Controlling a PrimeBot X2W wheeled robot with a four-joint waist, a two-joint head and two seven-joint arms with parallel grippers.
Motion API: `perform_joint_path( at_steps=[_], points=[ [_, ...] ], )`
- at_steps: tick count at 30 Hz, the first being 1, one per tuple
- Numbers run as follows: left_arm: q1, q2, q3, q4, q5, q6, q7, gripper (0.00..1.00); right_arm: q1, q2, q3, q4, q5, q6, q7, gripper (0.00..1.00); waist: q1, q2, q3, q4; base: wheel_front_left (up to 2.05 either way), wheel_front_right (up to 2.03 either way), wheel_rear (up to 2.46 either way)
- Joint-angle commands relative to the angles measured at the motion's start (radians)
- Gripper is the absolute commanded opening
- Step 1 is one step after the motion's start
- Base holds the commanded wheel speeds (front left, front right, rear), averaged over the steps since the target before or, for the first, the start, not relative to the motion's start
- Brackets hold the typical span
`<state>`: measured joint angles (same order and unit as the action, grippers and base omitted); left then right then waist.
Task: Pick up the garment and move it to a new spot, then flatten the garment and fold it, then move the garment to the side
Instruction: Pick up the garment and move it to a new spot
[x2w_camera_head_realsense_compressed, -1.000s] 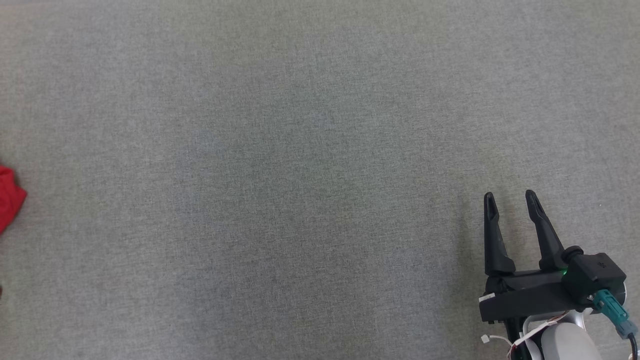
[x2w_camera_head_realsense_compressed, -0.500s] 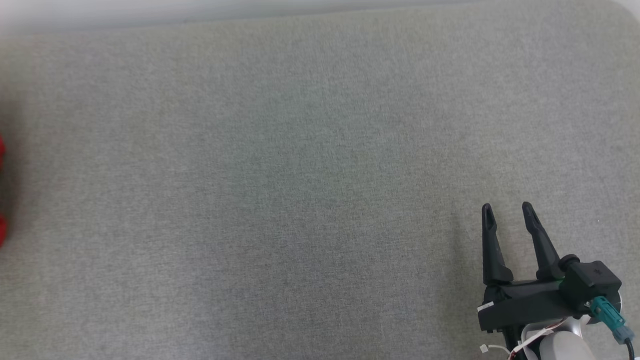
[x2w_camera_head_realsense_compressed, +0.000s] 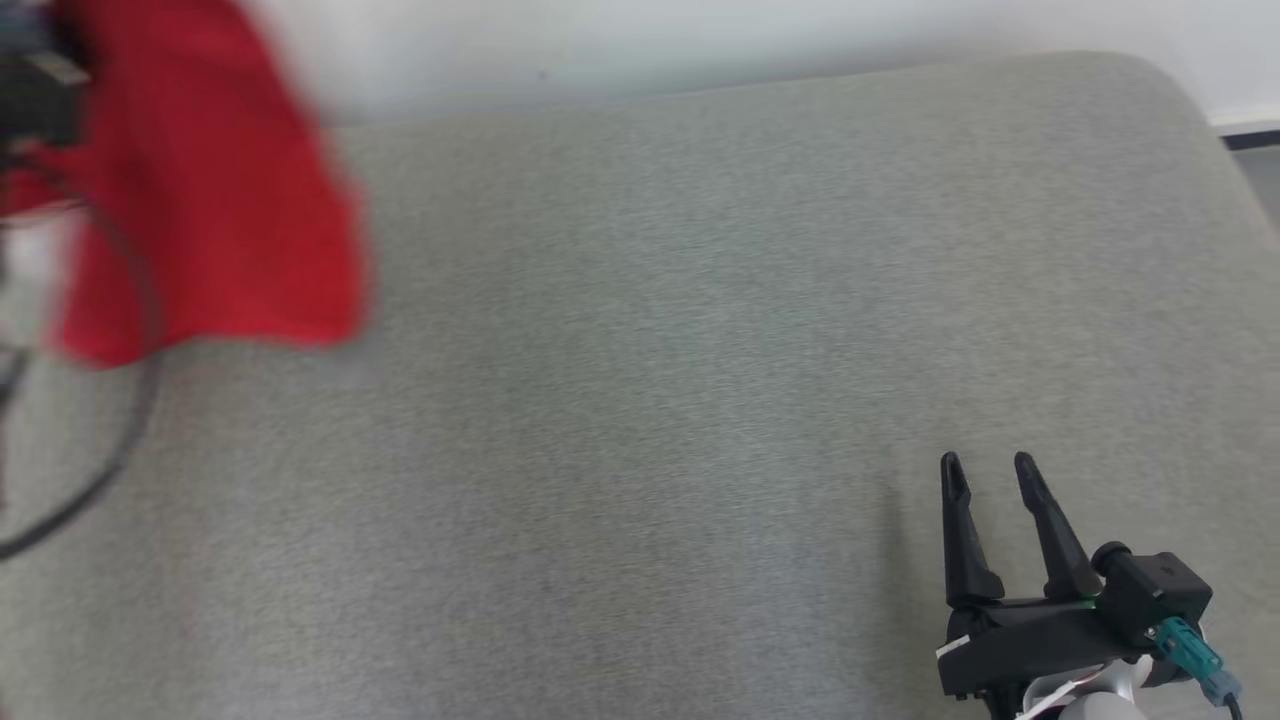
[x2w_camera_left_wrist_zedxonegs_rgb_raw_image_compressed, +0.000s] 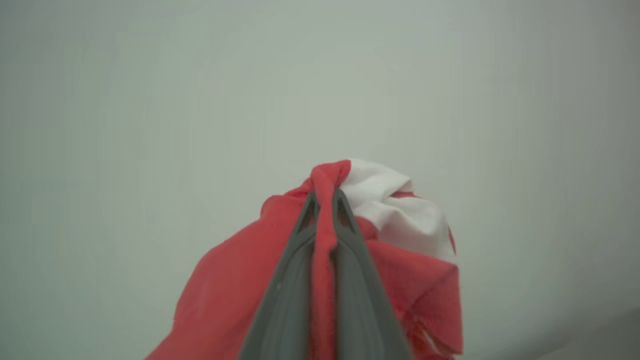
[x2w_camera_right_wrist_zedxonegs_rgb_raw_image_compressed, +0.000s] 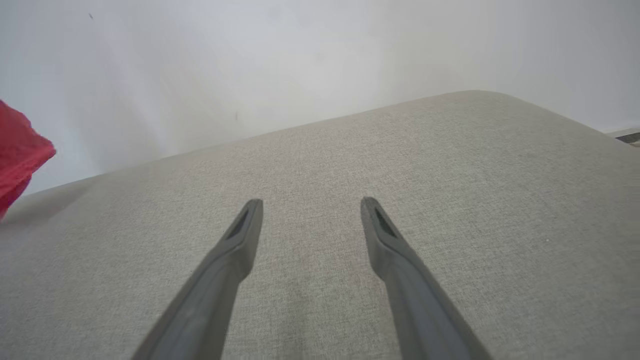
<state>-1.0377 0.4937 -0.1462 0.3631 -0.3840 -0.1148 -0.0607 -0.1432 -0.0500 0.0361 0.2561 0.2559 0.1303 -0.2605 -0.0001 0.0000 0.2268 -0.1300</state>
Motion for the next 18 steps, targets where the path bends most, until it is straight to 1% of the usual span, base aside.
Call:
perform_joint_path(
  at_steps=[1, 6, 7, 8, 12, 13, 16, 18],
  points=[
    [-0.021, -0.025, -0.019, -0.04, -0.014, -0.004, 0.016, 0.0, 0.007, -0.001, 0.003, 0.004, 0.011, 0.001, -0.005, 1.0, 0.0001, 0.0, -0.022, -0.039, 0.0, 0.0, 0.0],
    [-0.049, -0.117, -0.096, -0.142, -0.021, -0.002, 0.076, 0.0, 0.019, -0.001, 0.005, -0.001, 0.031, 0.001, -0.006, 1.0, 0.0001, 0.0, -0.034, -0.092, 0.0, 0.0, 0.0],
    [-0.053, -0.153, -0.125, -0.158, -0.024, 0.0, 0.089, 0.0, 0.021, -0.001, 0.006, 0.001, 0.037, 0.001, -0.006, 1.0, 0.0001, 0.0, -0.037, -0.112, 0.0, 0.0, 0.0],
    [-0.05, -0.171, -0.137, -0.159, -0.029, 0.003, 0.094, 0.0, 0.024, -0.001, 0.006, 0.001, 0.038, 0.001, -0.006, 1.0, 0.0001, 0.0, -0.039, -0.12, 0.0, 0.0, 0.0],
    [-0.003, -0.227, -0.175, -0.155, -0.041, 0.013, 0.096, 0.0, 0.031, -0.001, 0.007, -0.002, 0.038, 0.001, -0.006, 1.0, 0.0001, 0.0, -0.042, -0.148, 0.0, 0.0, 0.0],
    [0.016, -0.24, -0.177, -0.153, -0.048, 0.022, 0.092, 0.0, 0.034, -0.001, 0.004, -0.002, 0.038, 0.001, -0.006, 1.0, 0.0001, 0.0, -0.043, -0.152, 0.0, 0.0, 0.0],
    [0.094, -0.268, -0.188, -0.15, -0.066, 0.04, 0.073, 0.0, 0.04, -0.001, 0.001, -0.004, 0.035, 0.001, -0.006, 1.0, 0.0001, 0.0, -0.045, -0.159, 0.0, 0.0, 0.0],
    [0.162, -0.274, -0.201, -0.142, -0.07, 0.049, 0.064, 0.0, 0.044, -0.001, 0.0, -0.007, 0.034, 0.001, -0.006, 1.0, 0.0001, 0.0, -0.045, -0.161, 0.0, 0.0, 0.0]
  ],
)
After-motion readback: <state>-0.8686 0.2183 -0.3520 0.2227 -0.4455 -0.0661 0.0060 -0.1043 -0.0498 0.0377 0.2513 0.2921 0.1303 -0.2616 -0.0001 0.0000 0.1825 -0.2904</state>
